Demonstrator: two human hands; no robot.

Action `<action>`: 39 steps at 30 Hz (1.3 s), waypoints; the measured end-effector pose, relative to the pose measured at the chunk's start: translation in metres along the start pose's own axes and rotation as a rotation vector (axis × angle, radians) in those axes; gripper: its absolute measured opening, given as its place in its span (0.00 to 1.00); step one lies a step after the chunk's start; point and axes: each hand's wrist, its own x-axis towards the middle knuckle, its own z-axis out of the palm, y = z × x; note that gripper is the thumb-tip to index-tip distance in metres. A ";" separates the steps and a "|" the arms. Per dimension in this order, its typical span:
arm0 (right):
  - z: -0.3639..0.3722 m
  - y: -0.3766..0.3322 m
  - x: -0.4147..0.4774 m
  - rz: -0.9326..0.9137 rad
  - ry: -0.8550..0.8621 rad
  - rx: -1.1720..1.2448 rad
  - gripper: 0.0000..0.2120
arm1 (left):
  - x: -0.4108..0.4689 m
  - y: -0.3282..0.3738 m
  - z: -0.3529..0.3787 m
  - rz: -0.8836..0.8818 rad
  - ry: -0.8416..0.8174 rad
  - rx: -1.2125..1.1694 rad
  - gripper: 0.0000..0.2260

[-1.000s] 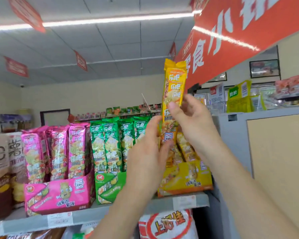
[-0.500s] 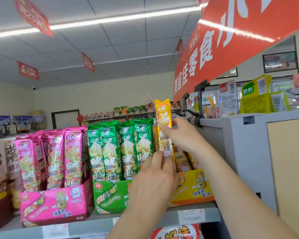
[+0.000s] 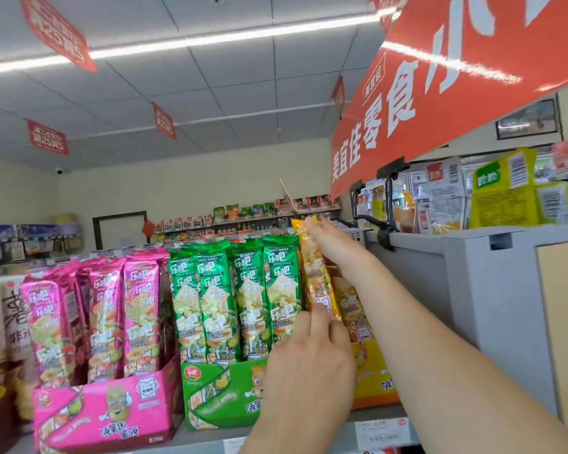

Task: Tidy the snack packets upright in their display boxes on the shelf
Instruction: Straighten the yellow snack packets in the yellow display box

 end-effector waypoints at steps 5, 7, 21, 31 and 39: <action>0.006 -0.009 0.022 0.082 -0.012 -0.126 0.33 | 0.001 0.006 -0.001 -0.011 -0.098 0.060 0.12; 0.011 -0.006 0.026 0.098 -0.072 -0.149 0.33 | 0.003 0.008 -0.001 -0.037 -0.109 0.090 0.18; 0.009 0.012 0.008 -0.123 0.018 -0.074 0.22 | 0.005 0.002 -0.008 -0.037 -0.131 0.049 0.20; -0.003 0.010 -0.018 -0.339 0.083 0.252 0.16 | 0.002 0.001 -0.011 -0.036 -0.101 0.063 0.25; 0.007 0.031 -0.030 -0.150 0.015 -0.023 0.30 | -0.001 0.005 -0.004 0.075 -0.071 0.128 0.09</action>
